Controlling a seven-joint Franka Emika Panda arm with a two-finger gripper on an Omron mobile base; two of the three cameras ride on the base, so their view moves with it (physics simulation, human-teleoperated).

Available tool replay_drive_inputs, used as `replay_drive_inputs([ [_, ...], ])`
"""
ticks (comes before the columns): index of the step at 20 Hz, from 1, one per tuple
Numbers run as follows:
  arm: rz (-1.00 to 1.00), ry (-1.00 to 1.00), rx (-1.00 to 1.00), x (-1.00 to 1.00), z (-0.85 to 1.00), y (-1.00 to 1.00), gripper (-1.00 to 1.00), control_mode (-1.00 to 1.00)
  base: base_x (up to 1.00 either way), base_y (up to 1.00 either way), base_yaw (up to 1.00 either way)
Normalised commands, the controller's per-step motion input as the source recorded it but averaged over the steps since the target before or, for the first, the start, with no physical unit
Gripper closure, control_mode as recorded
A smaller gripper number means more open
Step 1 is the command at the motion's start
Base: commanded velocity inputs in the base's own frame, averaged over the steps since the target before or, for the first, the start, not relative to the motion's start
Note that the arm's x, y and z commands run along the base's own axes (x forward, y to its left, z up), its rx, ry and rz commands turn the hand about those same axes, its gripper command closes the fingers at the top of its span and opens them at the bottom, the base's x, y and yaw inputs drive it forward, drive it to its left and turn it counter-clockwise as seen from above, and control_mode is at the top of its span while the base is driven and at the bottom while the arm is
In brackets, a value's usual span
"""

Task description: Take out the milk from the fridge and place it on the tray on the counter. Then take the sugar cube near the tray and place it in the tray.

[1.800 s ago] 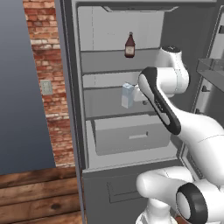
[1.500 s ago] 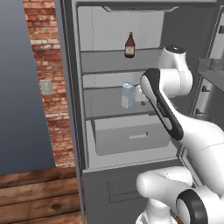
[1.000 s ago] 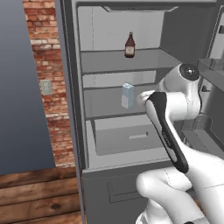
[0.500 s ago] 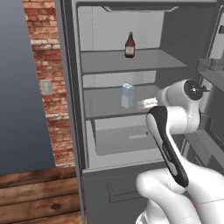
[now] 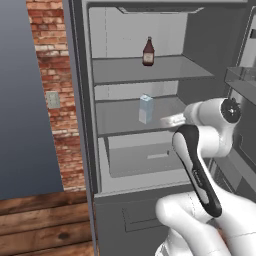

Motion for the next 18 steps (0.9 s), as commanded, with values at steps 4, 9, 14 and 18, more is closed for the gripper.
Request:
replay_drive_inputs([
  [4,0.07,-0.28,0.00,0.01,0.00,-0.11,-1.00,-1.00,0.00,0.00,0.00],
  [9,0.03,-0.30,0.00,0.04,0.00,-0.01,-1.00,-1.00,0.00,0.00,0.00],
  [14,0.01,-0.28,0.00,0.10,0.00,-0.03,-1.00,-1.00,0.00,0.00,0.00],
  [18,0.07,-0.13,0.02,0.13,0.00,-0.12,-1.00,-1.00,0.00,0.00,0.00],
])
